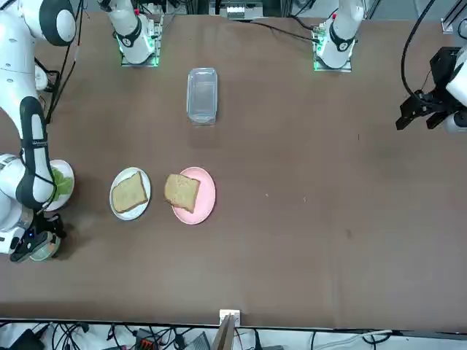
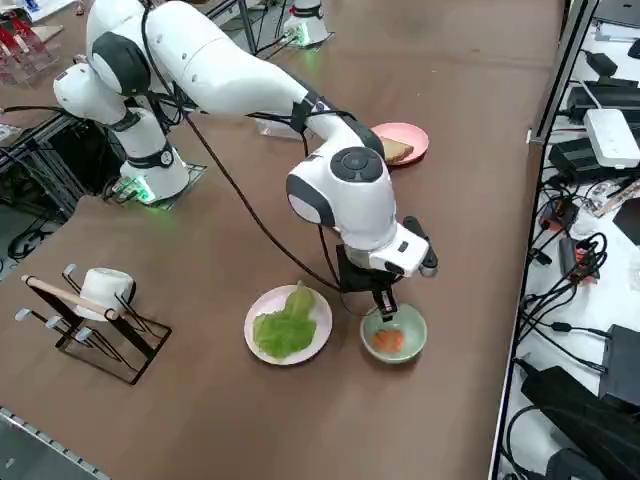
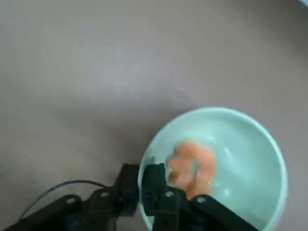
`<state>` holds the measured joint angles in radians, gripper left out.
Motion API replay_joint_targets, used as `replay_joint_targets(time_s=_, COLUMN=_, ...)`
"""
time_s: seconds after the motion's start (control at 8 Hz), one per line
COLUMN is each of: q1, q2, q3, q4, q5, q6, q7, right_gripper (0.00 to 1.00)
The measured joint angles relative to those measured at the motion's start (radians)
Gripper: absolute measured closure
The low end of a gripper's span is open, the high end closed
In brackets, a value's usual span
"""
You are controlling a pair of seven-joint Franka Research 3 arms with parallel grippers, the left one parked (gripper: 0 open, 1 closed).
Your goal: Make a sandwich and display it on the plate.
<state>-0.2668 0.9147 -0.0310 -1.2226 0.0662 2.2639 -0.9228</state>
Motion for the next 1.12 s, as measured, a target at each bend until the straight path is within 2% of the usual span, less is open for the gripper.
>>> replay_joint_targets(time_s=0.25, q1=0.001, q2=-0.042, q3=0.000, q4=0.023, q5=0.001, q6=-0.090, q7=0.013, right_gripper=0.96)
replay_joint_targets(time_s=0.5, q1=0.004, q2=-0.118, q3=0.008, q4=0.038, q5=0.008, q6=-0.218, q7=0.087, right_gripper=0.96)
replay_joint_targets(time_s=0.75, q1=0.015, q2=-0.192, q3=0.039, q4=0.033, q5=0.039, q6=-0.374, q7=0.229, right_gripper=0.96)
replay_joint_targets(time_s=1.12, q1=0.052, q2=-0.256, q3=0.069, q4=-0.071, q5=0.230, q6=-0.431, q7=0.419, right_gripper=0.96)
